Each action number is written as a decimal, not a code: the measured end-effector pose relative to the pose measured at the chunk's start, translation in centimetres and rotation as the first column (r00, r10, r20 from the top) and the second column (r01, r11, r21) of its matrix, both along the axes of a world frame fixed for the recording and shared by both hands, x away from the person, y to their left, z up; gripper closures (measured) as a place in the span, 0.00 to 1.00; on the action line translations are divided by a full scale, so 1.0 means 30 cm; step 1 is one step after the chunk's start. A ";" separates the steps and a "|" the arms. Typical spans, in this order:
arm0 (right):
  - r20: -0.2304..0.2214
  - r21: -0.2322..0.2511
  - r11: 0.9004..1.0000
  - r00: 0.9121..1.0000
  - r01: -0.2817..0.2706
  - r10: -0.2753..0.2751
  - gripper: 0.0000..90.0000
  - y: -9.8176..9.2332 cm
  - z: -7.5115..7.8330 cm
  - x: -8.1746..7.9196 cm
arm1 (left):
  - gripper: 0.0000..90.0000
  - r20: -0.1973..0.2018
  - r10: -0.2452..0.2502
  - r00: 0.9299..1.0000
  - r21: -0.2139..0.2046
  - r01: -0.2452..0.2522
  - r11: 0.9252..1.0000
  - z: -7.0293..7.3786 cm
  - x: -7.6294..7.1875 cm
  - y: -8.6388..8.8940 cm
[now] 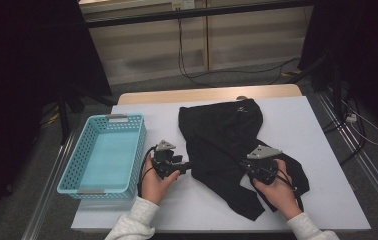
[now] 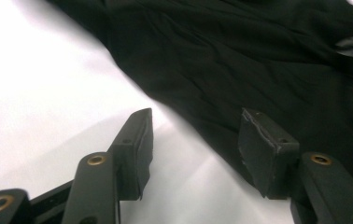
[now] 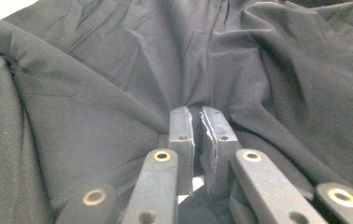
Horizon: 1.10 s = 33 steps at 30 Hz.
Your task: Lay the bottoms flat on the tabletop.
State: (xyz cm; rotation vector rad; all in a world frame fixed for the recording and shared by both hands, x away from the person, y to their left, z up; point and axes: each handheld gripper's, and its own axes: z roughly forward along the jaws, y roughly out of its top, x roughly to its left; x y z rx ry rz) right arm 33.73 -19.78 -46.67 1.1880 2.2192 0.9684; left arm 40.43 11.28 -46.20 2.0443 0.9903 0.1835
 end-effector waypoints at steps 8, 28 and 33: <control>-0.002 0.008 1.000 1.000 -0.006 0.006 0.93 0.005 -0.003 -0.004 | 0.59 0.037 0.033 0.999 0.042 -0.035 0.999 -0.020 0.020 -0.073; 0.042 0.033 0.997 0.997 -0.070 0.069 0.94 0.053 0.007 -0.027 | 0.98 -0.148 0.079 0.986 0.005 -0.079 0.997 0.031 0.049 0.079; 0.041 0.030 0.998 0.998 -0.054 0.053 0.81 0.047 0.013 -0.032 | 0.78 -0.121 0.077 0.990 0.010 -0.076 0.997 0.032 0.031 0.083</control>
